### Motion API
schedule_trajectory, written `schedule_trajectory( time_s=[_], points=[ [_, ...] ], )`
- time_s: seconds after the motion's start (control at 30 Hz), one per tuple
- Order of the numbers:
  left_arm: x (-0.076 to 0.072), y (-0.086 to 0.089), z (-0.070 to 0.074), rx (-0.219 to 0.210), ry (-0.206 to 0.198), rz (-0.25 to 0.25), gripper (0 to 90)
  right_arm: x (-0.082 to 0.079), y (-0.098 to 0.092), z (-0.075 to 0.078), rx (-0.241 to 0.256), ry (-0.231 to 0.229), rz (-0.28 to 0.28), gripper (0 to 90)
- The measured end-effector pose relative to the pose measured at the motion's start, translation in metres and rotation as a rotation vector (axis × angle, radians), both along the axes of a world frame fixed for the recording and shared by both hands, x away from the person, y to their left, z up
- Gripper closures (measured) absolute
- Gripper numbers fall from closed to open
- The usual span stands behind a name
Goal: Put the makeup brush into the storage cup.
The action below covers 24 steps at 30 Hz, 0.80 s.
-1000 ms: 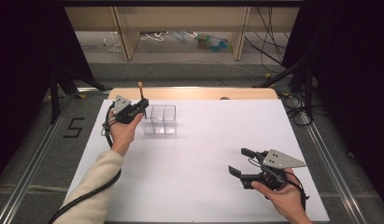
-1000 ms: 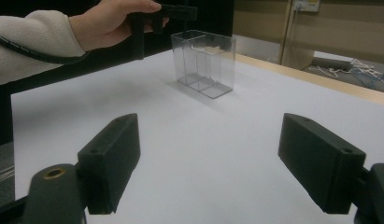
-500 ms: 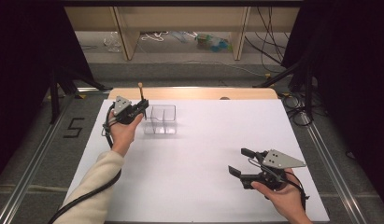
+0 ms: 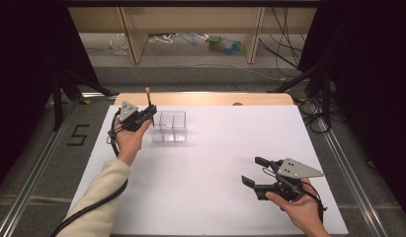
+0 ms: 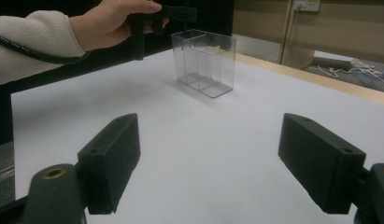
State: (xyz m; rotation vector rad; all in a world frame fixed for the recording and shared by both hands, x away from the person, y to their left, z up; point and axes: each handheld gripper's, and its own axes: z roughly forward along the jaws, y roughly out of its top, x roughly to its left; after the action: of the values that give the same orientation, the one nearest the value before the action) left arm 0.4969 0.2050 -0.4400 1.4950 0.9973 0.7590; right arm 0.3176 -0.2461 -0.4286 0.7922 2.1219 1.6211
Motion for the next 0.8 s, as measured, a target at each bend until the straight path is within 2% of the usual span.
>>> schedule_trajectory(
  time_s=[0.1, 0.2, 0.23, 0.4, 0.47, 0.5, 0.53, 0.6, 0.63, 0.67, 0.7, 0.8],
  points=[
    [-0.0001, 0.0007, 0.0002, -0.002, 0.002, 0.003, 82.7, 0.0, 0.0001, 0.0, 0.002, -0.001, 0.003, 21.8],
    [-0.0003, 0.002, 0.0002, -0.029, 0.012, 0.004, 79.4, -0.0001, 0.0, 0.0, -0.001, 0.0, 0.0, 21.8],
    [-0.0003, 0.0034, 0.0005, -0.037, 0.01, 0.004, 73.2, 0.0001, 0.0001, -0.0001, 0.004, -0.001, 0.005, 21.8],
    [-0.0011, 0.0036, 0.0031, -0.065, 0.043, -0.008, 29.4, 0.0001, -0.0001, 0.0001, -0.003, 0.001, 0.003, 21.7],
    [-0.0018, 0.0026, 0.003, -0.054, 0.051, -0.001, 21.0, 0.0003, 0.0002, 0.0, -0.002, -0.001, 0.007, 21.7],
    [-0.0018, 0.0027, 0.0028, -0.045, 0.051, -0.006, 18.4, 0.0003, 0.0002, 0.0001, -0.004, -0.002, 0.008, 21.6],
    [-0.0022, 0.003, 0.0029, -0.039, 0.054, -0.008, 16.3, -0.0012, 0.0006, 0.0003, 0.0, 0.026, 0.01, 21.6],
    [-0.0031, 0.0033, 0.0036, -0.027, 0.054, -0.005, 15.7, -0.0014, 0.0003, 0.0006, -0.002, 0.031, 0.011, 21.6],
    [-0.0034, 0.0035, 0.0039, -0.024, 0.054, -0.006, 15.7, -0.0015, 0.0001, 0.0007, -0.002, 0.032, 0.01, 21.6],
    [-0.0038, 0.0037, 0.0043, -0.022, 0.053, -0.01, 15.6, 0.0001, -0.0005, 0.0005, -0.004, 0.005, 0.01, 21.5],
    [-0.0046, 0.0037, 0.0048, -0.022, 0.053, -0.009, 15.6, 0.0002, -0.0006, 0.0005, -0.005, 0.002, 0.01, 21.5],
    [-0.0067, 0.0046, 0.0069, -0.024, 0.051, -0.017, 15.6, -0.0008, -0.0009, 0.0012, -0.009, 0.015, 0.005, 21.5]
  ],
)
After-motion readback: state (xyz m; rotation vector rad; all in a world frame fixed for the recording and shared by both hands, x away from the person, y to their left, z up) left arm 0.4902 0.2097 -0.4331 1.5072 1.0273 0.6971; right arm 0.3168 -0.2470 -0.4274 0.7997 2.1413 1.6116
